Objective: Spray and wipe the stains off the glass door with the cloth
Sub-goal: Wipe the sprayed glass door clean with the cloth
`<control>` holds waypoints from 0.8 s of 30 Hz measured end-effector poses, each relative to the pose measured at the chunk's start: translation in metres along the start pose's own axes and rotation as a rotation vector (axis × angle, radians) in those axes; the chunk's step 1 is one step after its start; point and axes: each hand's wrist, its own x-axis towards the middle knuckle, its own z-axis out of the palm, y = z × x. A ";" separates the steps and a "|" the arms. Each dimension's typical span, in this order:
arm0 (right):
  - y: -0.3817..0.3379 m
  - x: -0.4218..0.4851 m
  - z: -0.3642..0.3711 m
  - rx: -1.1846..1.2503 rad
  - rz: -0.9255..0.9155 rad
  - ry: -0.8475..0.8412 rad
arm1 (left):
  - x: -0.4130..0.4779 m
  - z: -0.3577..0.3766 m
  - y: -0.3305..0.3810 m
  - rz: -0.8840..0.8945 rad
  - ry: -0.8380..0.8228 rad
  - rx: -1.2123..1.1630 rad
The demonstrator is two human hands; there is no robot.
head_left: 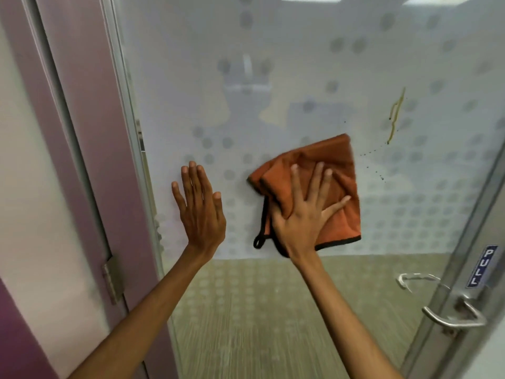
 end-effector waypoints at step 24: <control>0.100 0.034 -0.029 -0.021 -0.037 -0.017 | -0.013 0.039 0.111 0.060 -0.061 -0.041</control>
